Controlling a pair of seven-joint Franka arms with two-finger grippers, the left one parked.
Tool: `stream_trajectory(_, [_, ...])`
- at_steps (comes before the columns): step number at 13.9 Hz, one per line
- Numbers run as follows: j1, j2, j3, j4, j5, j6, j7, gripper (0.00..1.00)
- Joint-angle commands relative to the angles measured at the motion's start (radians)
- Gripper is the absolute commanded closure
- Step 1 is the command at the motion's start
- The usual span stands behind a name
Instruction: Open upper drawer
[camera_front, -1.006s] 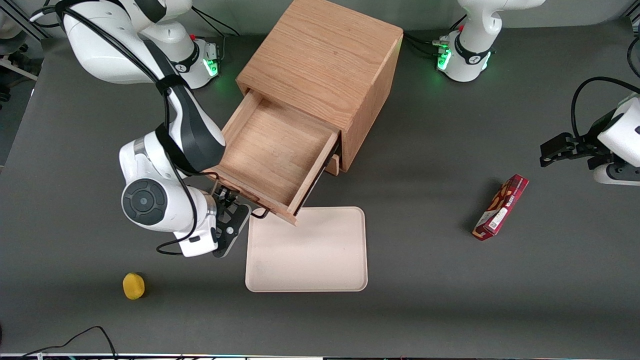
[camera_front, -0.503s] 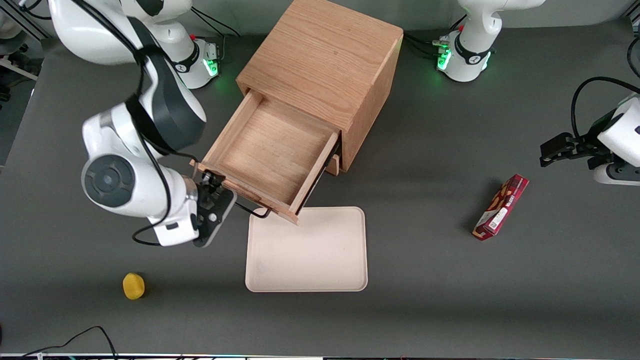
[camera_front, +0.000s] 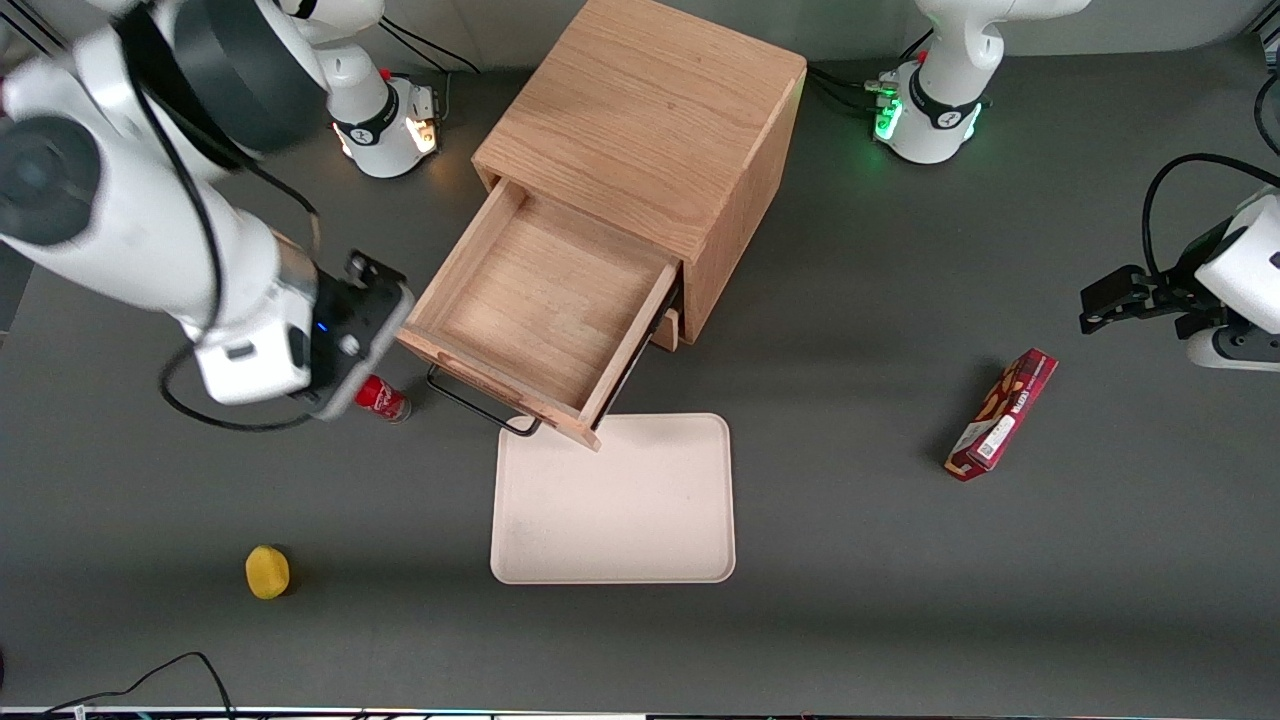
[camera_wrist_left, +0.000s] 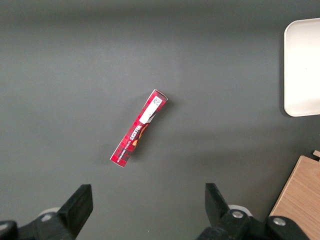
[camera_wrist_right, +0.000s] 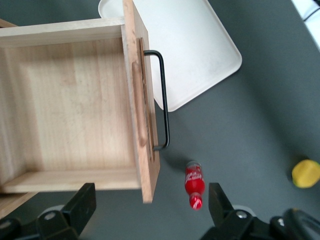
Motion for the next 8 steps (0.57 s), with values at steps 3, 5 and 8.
stream_trajectory(3, [-0.102, -0.253, -0.008, -0.281, 0.048, 0.051, 0.136, 0.00])
stream_trajectory(5, [-0.155, -0.370, -0.008, -0.443, 0.055, 0.123, 0.207, 0.00])
stream_trajectory(8, [-0.226, -0.430, -0.008, -0.508, 0.093, 0.119, 0.409, 0.00])
